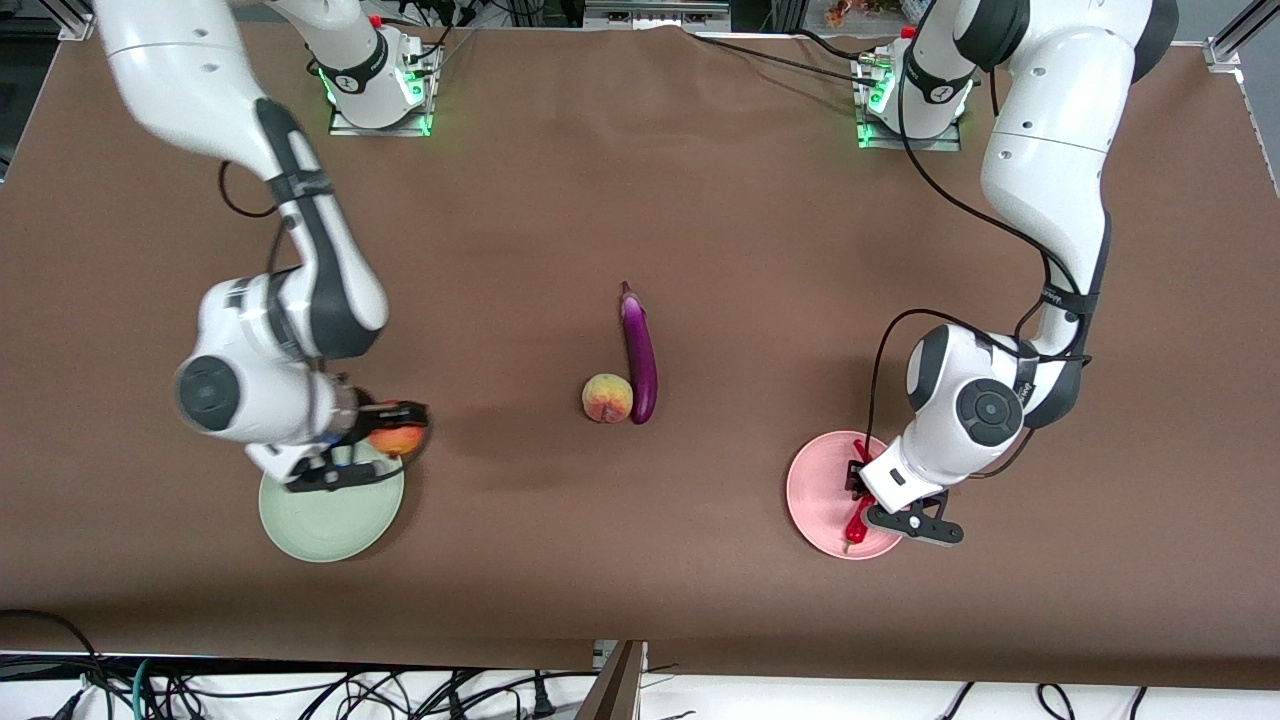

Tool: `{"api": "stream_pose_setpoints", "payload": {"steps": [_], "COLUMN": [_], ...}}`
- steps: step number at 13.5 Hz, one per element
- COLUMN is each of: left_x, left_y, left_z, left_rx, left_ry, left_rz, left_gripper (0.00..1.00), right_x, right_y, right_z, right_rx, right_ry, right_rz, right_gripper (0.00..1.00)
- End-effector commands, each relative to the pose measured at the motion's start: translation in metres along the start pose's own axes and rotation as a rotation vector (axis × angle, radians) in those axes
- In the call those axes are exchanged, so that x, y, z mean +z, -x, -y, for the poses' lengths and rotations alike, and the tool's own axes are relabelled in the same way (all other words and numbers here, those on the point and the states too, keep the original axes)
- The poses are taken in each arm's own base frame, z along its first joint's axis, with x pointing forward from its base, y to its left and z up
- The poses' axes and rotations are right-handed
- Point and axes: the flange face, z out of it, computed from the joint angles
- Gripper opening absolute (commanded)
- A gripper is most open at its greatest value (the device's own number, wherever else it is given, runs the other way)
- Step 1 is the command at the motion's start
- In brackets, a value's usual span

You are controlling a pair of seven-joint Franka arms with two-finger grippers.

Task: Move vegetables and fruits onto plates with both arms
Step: 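Carry the chili to the pink plate while the right gripper carries the pomegranate, then release the chili with the left gripper while the right gripper releases the pomegranate, then reach the left gripper to the purple eggplant and grasp it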

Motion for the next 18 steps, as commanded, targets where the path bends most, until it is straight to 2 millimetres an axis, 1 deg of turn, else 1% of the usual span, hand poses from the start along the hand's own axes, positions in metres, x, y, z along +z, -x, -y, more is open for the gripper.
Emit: {"api": "stream_pose_setpoints", "payload": {"steps": [1, 2, 3, 4, 5, 7, 8, 9, 10, 11, 12, 13, 14, 15, 16, 17, 18], "left_x": [-0.042, -0.058, -0.08, -0.096, -0.103, -0.105, -0.105, -0.101, -0.095, -0.088, -0.087, -0.075, -0.066, -0.053, -0.041, -0.031, -0.018], "left_y": [-0.006, -0.007, -0.006, -0.004, 0.0, 0.012, 0.018, 0.024, 0.032, 0.042, 0.052, 0.063, 0.077, 0.086, 0.096, 0.103, 0.112], "left_z": [0.001, -0.003, -0.017, -0.033, -0.05, -0.105, -0.126, -0.154, -0.186, -0.215, -0.244, -0.273, -0.3, -0.317, -0.331, -0.343, -0.357], "left_rx": [0.014, 0.015, 0.022, 0.015, 0.015, 0.015, -0.03, -0.066, -0.086, -0.106, -0.109, -0.143, -0.157, -0.161, -0.159, -0.164, -0.177], "left_ry": [-0.003, 0.001, 0.015, 0.038, 0.054, 0.111, 0.124, 0.131, 0.128, 0.118, 0.112, 0.101, 0.1, 0.111, 0.126, 0.144, 0.164], "left_rz": [0.01, 0.027, 0.051, 0.077, 0.103, 0.169, 0.195, 0.212, 0.226, 0.241, 0.248, 0.254, 0.25, 0.233, 0.212, 0.187, 0.165], "left_gripper": [1.0, 1.0, 1.0, 1.0, 1.0, 1.0, 1.0, 1.0, 1.0, 1.0, 1.0, 1.0, 1.0, 1.0, 1.0, 1.0, 1.0], "right_x": [0.014, 0.02, 0.026, 0.032, 0.034, 0.038, 0.043, 0.046, 0.045, 0.041, 0.036, 0.031, 0.022, 0.021, 0.016, 0.016, 0.01], "right_y": [-0.011, -0.012, -0.011, -0.01, -0.011, -0.013, -0.012, -0.013, -0.014, -0.017, -0.017, -0.019, -0.021, -0.023, -0.026, -0.027, -0.027], "right_z": [-0.047, -0.067, -0.089, -0.102, -0.112, -0.125, -0.13, -0.133, -0.133, -0.133, -0.131, -0.123, -0.104, -0.085, -0.076, -0.057, -0.039], "right_rx": [-0.089, -0.124, -0.152, -0.158, -0.169, -0.21, -0.22, -0.218, -0.197, -0.2, -0.202, -0.205, -0.206, -0.187, -0.145, -0.112, -0.07], "right_ry": [0.016, 0.043, 0.061, 0.064, 0.071, 0.085, 0.086, 0.087, 0.086, 0.094, 0.093, 0.085, 0.076, 0.067, 0.057, 0.029, 0.003], "right_rz": [-0.065, -0.077, -0.078, -0.077, -0.094, -0.123, -0.124, -0.131, -0.151, -0.174, -0.18, -0.184, -0.187, -0.184, -0.192, -0.182, -0.179], "right_gripper": [0.39, 0.39, 0.39, 0.4, 0.4, 0.4, 0.44, 0.53, 0.88, 1.0, 1.0, 1.0, 1.0, 1.0, 1.0, 1.0, 1.0]}}
